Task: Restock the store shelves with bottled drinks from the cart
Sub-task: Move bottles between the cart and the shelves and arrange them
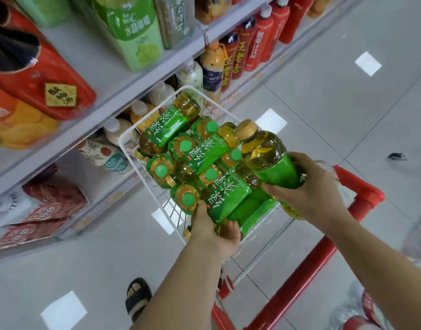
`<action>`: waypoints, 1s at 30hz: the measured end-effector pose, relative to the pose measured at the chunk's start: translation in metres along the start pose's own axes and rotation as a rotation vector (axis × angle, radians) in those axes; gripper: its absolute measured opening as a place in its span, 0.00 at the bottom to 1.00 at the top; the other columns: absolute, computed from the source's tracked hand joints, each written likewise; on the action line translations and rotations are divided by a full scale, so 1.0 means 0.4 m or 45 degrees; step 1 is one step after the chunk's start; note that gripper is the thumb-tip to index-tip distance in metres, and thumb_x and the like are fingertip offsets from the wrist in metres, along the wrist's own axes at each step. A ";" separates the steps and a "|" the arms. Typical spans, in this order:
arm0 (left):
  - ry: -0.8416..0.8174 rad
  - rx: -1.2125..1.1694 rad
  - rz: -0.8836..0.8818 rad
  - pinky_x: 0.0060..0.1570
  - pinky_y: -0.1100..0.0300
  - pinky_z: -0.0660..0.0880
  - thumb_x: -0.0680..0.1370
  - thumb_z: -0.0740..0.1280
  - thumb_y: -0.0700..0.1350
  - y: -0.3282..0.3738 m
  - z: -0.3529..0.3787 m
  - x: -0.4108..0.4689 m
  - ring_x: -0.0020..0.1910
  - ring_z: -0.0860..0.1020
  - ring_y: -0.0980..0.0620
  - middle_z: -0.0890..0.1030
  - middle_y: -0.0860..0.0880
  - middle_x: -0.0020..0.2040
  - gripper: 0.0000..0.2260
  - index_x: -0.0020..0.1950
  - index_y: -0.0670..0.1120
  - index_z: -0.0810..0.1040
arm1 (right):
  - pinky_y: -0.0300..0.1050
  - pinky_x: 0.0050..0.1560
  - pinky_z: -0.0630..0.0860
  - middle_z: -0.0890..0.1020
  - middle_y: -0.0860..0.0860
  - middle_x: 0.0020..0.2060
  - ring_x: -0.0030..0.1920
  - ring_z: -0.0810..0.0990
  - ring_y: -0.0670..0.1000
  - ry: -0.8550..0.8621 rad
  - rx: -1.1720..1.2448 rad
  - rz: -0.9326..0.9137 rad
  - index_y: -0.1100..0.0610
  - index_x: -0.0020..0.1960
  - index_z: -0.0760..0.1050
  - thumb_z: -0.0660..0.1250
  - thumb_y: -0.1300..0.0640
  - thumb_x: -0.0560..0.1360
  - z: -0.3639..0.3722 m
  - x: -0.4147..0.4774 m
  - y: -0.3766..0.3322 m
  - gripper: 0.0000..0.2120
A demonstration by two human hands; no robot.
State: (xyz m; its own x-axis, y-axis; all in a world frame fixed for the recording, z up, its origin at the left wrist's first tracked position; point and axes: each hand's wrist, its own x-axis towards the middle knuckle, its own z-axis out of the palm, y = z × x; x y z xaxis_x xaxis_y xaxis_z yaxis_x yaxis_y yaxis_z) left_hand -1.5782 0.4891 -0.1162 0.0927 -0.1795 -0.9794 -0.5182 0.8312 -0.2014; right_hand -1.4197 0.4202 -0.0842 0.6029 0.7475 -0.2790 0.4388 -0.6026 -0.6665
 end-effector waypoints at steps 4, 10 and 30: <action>-0.005 0.051 0.291 0.38 0.57 0.76 0.69 0.73 0.56 -0.010 0.018 0.017 0.48 0.75 0.48 0.75 0.44 0.56 0.25 0.60 0.44 0.72 | 0.46 0.49 0.78 0.79 0.47 0.48 0.47 0.79 0.48 -0.002 0.072 0.043 0.52 0.63 0.71 0.78 0.52 0.62 0.012 0.003 0.005 0.32; -0.234 0.363 1.179 0.54 0.54 0.78 0.68 0.76 0.46 0.007 0.049 -0.044 0.51 0.80 0.56 0.79 0.53 0.55 0.29 0.66 0.52 0.68 | 0.36 0.45 0.75 0.78 0.46 0.50 0.47 0.77 0.44 0.004 0.160 0.085 0.53 0.64 0.70 0.78 0.52 0.62 0.021 -0.006 -0.015 0.33; -0.385 0.429 2.362 0.46 0.75 0.71 0.66 0.75 0.32 0.390 -0.465 -0.753 0.48 0.78 0.67 0.77 0.57 0.56 0.32 0.60 0.60 0.69 | 0.28 0.49 0.74 0.80 0.39 0.45 0.47 0.77 0.32 -0.149 0.452 -0.659 0.46 0.57 0.74 0.79 0.55 0.61 0.151 -0.259 -0.867 0.27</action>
State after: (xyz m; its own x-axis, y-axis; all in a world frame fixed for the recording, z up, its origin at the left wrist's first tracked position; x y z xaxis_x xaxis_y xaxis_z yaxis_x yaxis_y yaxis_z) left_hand -1.8451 0.5751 0.1505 -0.1613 0.9816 0.1019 0.0342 -0.0976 0.9946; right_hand -1.6747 0.5685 0.1340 0.2861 0.9548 0.0805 0.3941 -0.0407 -0.9182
